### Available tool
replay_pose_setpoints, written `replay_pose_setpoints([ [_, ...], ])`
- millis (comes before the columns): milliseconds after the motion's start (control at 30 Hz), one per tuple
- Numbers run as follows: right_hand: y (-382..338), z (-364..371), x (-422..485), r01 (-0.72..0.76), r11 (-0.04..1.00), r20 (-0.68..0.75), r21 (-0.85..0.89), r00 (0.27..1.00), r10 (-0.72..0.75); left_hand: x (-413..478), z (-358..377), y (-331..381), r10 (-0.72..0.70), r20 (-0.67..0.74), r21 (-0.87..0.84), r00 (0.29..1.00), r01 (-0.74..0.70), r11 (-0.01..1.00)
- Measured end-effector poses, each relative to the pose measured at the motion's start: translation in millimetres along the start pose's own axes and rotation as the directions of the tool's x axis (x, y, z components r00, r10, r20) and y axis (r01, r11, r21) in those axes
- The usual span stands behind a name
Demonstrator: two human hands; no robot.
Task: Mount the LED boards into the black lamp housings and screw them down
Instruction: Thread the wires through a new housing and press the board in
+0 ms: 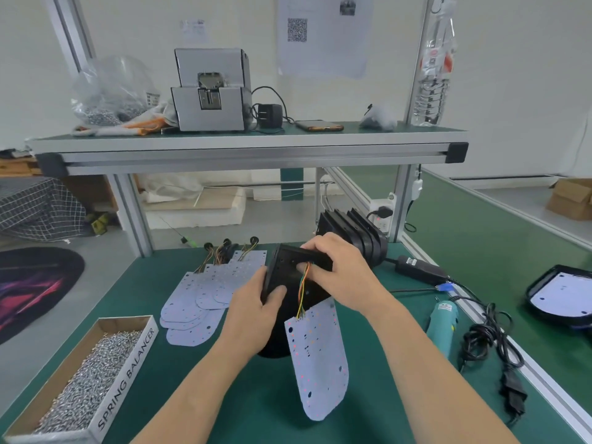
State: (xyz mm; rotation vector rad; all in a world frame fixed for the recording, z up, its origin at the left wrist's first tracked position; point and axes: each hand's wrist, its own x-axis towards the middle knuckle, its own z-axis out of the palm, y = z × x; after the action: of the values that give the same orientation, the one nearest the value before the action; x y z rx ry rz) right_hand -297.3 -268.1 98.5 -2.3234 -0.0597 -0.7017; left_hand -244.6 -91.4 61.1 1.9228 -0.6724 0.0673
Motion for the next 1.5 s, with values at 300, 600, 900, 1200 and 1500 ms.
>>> replay_pose_setpoints([
  [300, -6, 19, -6, -0.109, 0.99, -0.183, -0.092, 0.979, 0.091, -11, 5, -3, -0.01, 0.024, -0.003, 1.0, 0.01, 1.0],
  [600, 2, 27, -7, -0.305, 0.952, -0.269, 0.007, 0.917, 0.296, -11, 9, -6, 0.057, 0.043, 0.081, 0.997, -0.061, 0.995],
  [900, 31, 7, -49, -0.542, 0.819, 0.223, 0.189, 0.836, 0.502, -10, 6, -21, -0.203, -0.069, -0.236, 0.977, 0.182, 0.955],
  [1200, 27, 23, -80, -0.433, 0.85, 0.265, 0.3, 0.894, 0.362, -13, 7, -39, -0.277, -0.085, -0.456, 0.957, 0.21, 0.865],
  [1500, 10, 23, -68, -0.299, 0.862, 0.126, 0.41, 0.954, 0.271, -23, 9, -31, -0.274, 0.074, -0.498, 0.959, 0.274, 0.823],
])
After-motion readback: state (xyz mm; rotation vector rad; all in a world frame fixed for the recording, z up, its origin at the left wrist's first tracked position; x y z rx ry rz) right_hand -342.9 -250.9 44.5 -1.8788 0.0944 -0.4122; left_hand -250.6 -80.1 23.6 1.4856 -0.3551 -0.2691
